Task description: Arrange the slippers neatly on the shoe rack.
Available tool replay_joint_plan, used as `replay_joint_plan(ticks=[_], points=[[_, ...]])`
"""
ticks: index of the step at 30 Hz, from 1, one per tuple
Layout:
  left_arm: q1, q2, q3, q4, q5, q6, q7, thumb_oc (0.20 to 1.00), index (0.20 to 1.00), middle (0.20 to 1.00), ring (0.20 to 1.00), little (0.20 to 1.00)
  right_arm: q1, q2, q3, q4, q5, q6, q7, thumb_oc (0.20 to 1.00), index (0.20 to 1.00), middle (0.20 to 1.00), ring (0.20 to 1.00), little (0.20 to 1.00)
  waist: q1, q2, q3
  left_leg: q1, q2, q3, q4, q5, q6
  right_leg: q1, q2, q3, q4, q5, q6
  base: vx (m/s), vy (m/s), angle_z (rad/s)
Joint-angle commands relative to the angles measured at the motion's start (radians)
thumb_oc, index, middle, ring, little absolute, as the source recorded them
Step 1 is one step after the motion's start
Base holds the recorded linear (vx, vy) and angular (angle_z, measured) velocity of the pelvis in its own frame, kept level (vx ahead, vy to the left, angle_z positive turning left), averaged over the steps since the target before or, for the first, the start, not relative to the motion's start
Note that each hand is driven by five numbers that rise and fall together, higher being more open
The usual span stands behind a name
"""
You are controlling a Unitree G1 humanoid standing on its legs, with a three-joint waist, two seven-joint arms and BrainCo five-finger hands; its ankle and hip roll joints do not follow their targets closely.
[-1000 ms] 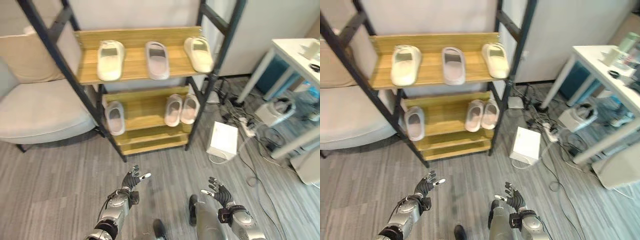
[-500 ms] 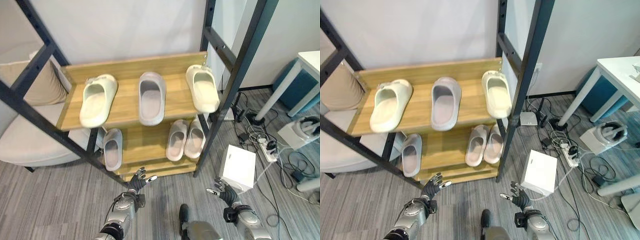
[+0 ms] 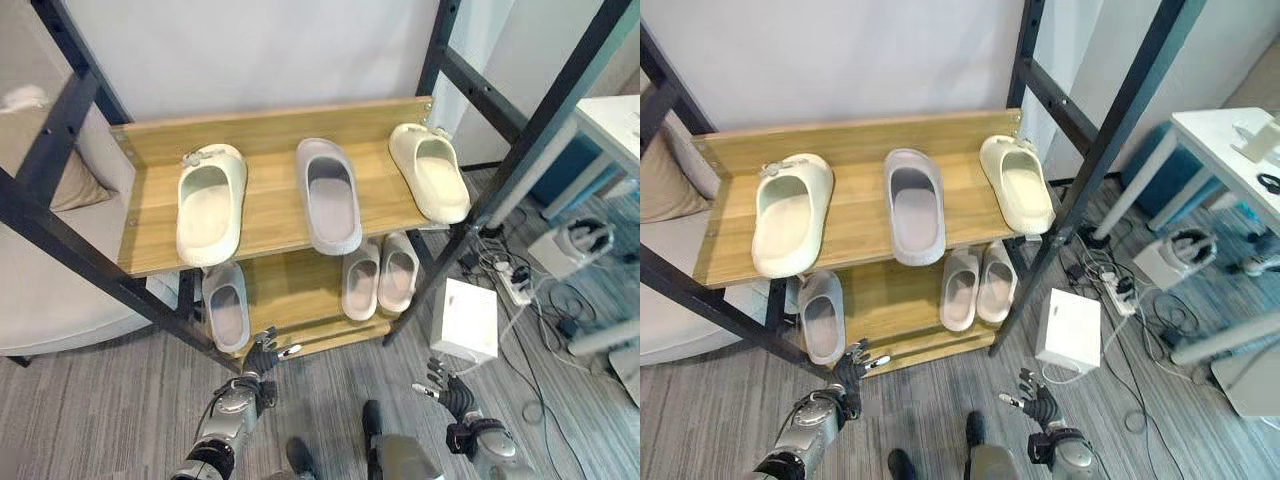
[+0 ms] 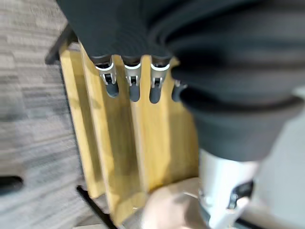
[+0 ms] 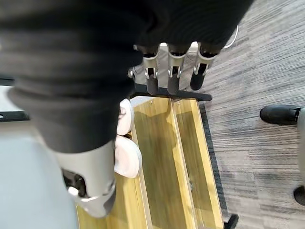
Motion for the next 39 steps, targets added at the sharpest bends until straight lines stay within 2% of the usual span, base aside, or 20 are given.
replay_joint_plan(ticks=[1, 3, 4, 7, 10, 11, 12, 13, 15, 16, 18, 19, 20, 22, 24, 25, 29, 31, 39], points=[[-0.015, -0.003, 0.017, -0.019, 0.016, -0.036, -0.015, 1.0, 1.0, 1.0, 1.0, 1.0, -0.05, -0.026, 0.035, -0.161, -0.137, -0.034, -0.044, 1.0, 1.0, 1.0, 1.0, 1.0, 0.026, -0.025, -0.028, 0.049, 0.048, -0.037, -0.002, 0.01, -0.11, 0.102, -0.004, -0.001, -0.155, 0.057, 0.013, 0.06, -0.068, -0.14], [0.0, -0.002, 0.041, -0.016, 0.021, -0.025, -0.026, 1.0, 1.0, 1.0, 1.0, 1.0, -0.014, -0.062, 0.041, -0.35, -0.238, -0.007, -0.051, 1.0, 1.0, 1.0, 1.0, 1.0, 0.032, -0.028, -0.049, 0.056, 0.058, -0.029, -0.001, 0.023, -0.12, 0.155, 0.014, -0.014, -0.227, 0.047, 0.009, 0.08, -0.12, -0.12], [0.009, 0.0, 0.052, -0.018, 0.025, -0.009, -0.038, 1.0, 1.0, 1.0, 1.0, 1.0, 0.035, -0.098, 0.013, -0.541, -0.287, 0.018, -0.045, 1.0, 1.0, 1.0, 1.0, 1.0, 0.028, -0.03, -0.058, 0.059, 0.066, -0.035, -0.002, 0.031, -0.126, 0.176, 0.022, -0.025, -0.248, 0.036, 0.004, 0.04, -0.159, 0.04], [0.004, -0.022, 0.046, -0.022, 0.058, 0.022, -0.06, 1.0, 1.0, 1.0, 1.0, 1.0, 0.113, -0.178, -0.079, -0.919, -0.269, 0.049, 0.011, 1.0, 1.0, 1.0, 1.0, 1.0, 0.024, -0.03, -0.085, 0.072, 0.074, -0.066, 0.0, 0.036, -0.131, 0.212, 0.023, -0.057, -0.248, 0.009, -0.006, 0.04, -0.125, 0.23], [0.014, -0.038, 0.023, -0.036, 0.075, 0.038, -0.07, 1.0, 1.0, 1.0, 1.0, 1.0, 0.014, -0.216, -0.117, -1.014, -0.239, 0.059, -0.03, 1.0, 1.0, 1.0, 1.0, 1.0, 0.029, -0.023, -0.108, 0.086, 0.069, -0.075, -0.002, 0.03, -0.128, 0.227, 0.022, -0.065, -0.248, 0.008, -0.008, 0.06, -0.041, 0.05], [0.017, -0.045, 0.006, -0.045, 0.079, 0.044, -0.071, 1.0, 1.0, 1.0, 1.0, 1.0, -0.075, -0.224, -0.114, -1.023, -0.225, 0.063, -0.066, 1.0, 1.0, 1.0, 1.0, 1.0, 0.035, -0.021, -0.116, 0.092, 0.067, -0.08, -0.002, 0.025, -0.126, 0.234, 0.021, -0.068, -0.248, 0.008, -0.009, 0.04, -0.008, 0.03], [0.023, -0.048, -0.006, -0.05, 0.081, 0.048, -0.072, 1.0, 1.0, 1.0, 1.0, 1.0, -0.125, -0.23, -0.112, -1.014, -0.234, 0.072, -0.089, 1.0, 1.0, 1.0, 1.0, 1.0, 0.04, -0.02, -0.121, 0.094, 0.066, -0.084, -0.002, 0.022, -0.124, 0.237, 0.02, -0.069, -0.248, 0.008, -0.01, 0.07, 0.003, 0.11], [0.035, -0.05, -0.028, -0.06, 0.083, 0.055, -0.078, 1.0, 1.0, 1.0, 1.0, 1.0, -0.253, -0.254, -0.104, -0.964, -0.296, 0.103, -0.135, 1.0, 1.0, 1.0, 1.0, 1.0, 0.056, -0.019, -0.132, 0.099, 0.062, -0.094, -0.002, 0.016, -0.12, 0.243, 0.018, -0.074, -0.248, 0.008, -0.011, 0.05, 0.008, 0.14], [0.036, -0.05, -0.036, -0.067, 0.077, 0.058, -0.076, 1.0, 1.0, 1.0, 1.0, 1.0, -0.307, -0.244, -0.087, -0.928, -0.305, 0.114, -0.166, 1.0, 1.0, 1.0, 1.0, 1.0, 0.062, -0.019, -0.132, 0.102, 0.061, -0.097, -0.002, 0.013, -0.119, 0.247, 0.017, -0.077, -0.248, 0.009, -0.011, 0.04, 0.01, 0.06], [0.044, -0.043, -0.057, -0.077, 0.067, 0.059, -0.076, 1.0, 1.0, 1.0, 1.0, 1.0, -0.436, -0.247, -0.058, -0.819, -0.329, 0.136, -0.212, 1.0, 1.0, 1.0, 1.0, 1.0, 0.083, -0.022, -0.136, 0.104, 0.059, -0.106, -0.002, 0.009, -0.116, 0.252, 0.015, -0.083, -0.248, 0.01, -0.011, 0.02, 0.015, 0.06], [0.047, -0.037, -0.073, -0.079, 0.056, 0.057, -0.073, 1.0, 1.0, 1.0, 1.0, 1.0, -0.557, -0.239, -0.022, -0.687, -0.351, 0.151, -0.256, 1.0, 1.0, 1.0, 1.0, 1.0, 0.1, -0.025, -0.136, 0.105, 0.057, -0.112, -0.002, 0.006, -0.114, 0.255, 0.014, -0.085, -0.248, 0.013, -0.012, 0.02, 0.02, 0.07], [0.045, -0.037, -0.071, -0.079, 0.055, 0.057, -0.073, 1.0, 1.0, 1.0, 1.0, 1.0, -0.565, -0.239, -0.018, -0.679, -0.35, 0.147, -0.258, 1.0, 1.0, 1.0, 1.0, 1.0, 0.099, -0.025, -0.133, 0.105, 0.057, -0.112, -0.002, 0.006, -0.114, 0.256, 0.014, -0.085, -0.248, 0.013, -0.012, 0.01, 0.021, 0.07], [0.05, -0.029, -0.089, -0.082, 0.036, 0.049, -0.073, 1.0, 1.0, 1.0, 1.0, 1.0, -0.687, -0.239, 0.021, -0.527, -0.359, 0.149, -0.286, 1.0, 1.0, 1.0, 1.0, 1.0, 0.117, -0.03, -0.132, 0.105, 0.055, -0.12, -0.002, 0.004, -0.112, 0.258, 0.013, -0.088, -0.248, 0.015, -0.012, 0.01, 0.017, 0.18], [0.053, -0.022, -0.1, -0.073, 0.022, 0.037, -0.075, 1.0, 1.0, 1.0, 1.0, 1.0, -0.792, -0.246, 0.046, -0.37, -0.343, 0.132, -0.293, 1.0, 1.0, 1.0, 1.0, 1.0, 0.135, -0.037, -0.127, 0.102, 0.054, -0.128, -0.002, 0.003, -0.112, 0.259, 0.013, -0.09, -0.248, 0.015, -0.013, 0.01, 0.021, 0.21], [0.053, -0.021, -0.104, -0.07, 0.014, 0.032, -0.072, 1.0, 1.0, 1.0, 1.0, 1.0, -0.83, -0.245, 0.053, -0.309, -0.328, 0.12, -0.303, 1.0, 1.0, 1.0, 1.0, 1.0, 0.141, -0.039, -0.124, 0.102, 0.054, -0.131, -0.002, 0.003, -0.112, 0.259, 0.013, -0.091, -0.248, 0.015, -0.014, 0.01, 0.02, 0.13], [0.056, -0.014, -0.114, -0.061, 0.003, 0.022, -0.067, 1.0, 1.0, 1.0, 1.0, 1.0, -0.913, -0.243, 0.077, -0.168, -0.296, 0.099, -0.31, 1.0, 1.0, 1.0, 1.0, 1.0, 0.158, -0.044, -0.116, 0.098, 0.053, -0.139, -0.002, 0.004, -0.112, 0.261, 0.014, -0.098, -0.248, 0.014, -0.015, 0.01, 0.023, 0.28], [0.059, -0.009, -0.122, -0.051, -0.004, 0.01, -0.062, 1.0, 1.0, 1.0, 1.0, 1.0, -0.976, -0.217, 0.109, -0.048, -0.267, 0.077, -0.305, 1.0, 1.0, 1.0, 1.0, 1.0, 0.178, -0.049, -0.106, 0.087, 0.053, -0.15, -0.002, 0.005, -0.112, 0.26, 0.012, -0.111, -0.248, 0.012, -0.013, 0.01, 0.024, 0.16], [0.038, -0.012, -0.132, -0.036, -0.012, 0.0, -0.052, 1.0, 1.0, 1.0, 1.0, 1.0, -1.034, -0.168, 0.136, 0.041, -0.244, 0.055, -0.316, 1.0, 1.0, 1.0, 1.0, 1.0, 0.195, -0.051, -0.097, 0.074, 0.051, -0.156, -0.002, 0.006, -0.114, 0.252, 0.011, -0.12, -0.248, 0.01, -0.01, 0.02, 0.042, 0.08], [0.016, -0.015, -0.143, -0.034, -0.031, -0.011, -0.035, 1.0, 1.0, 1.0, 1.0, 1.0, -1.097, -0.097, 0.177, 0.187, -0.274, 0.078, -0.317, 1.0, 1.0, 1.0, 1.0, 1.0, 0.202, -0.052, -0.094, 0.07, 0.051, -0.161, -0.002, 0.003, -0.115, 0.252, 0.009, -0.128, -0.248, 0.012, -0.008, 0.0, 0.008, 0.04]])
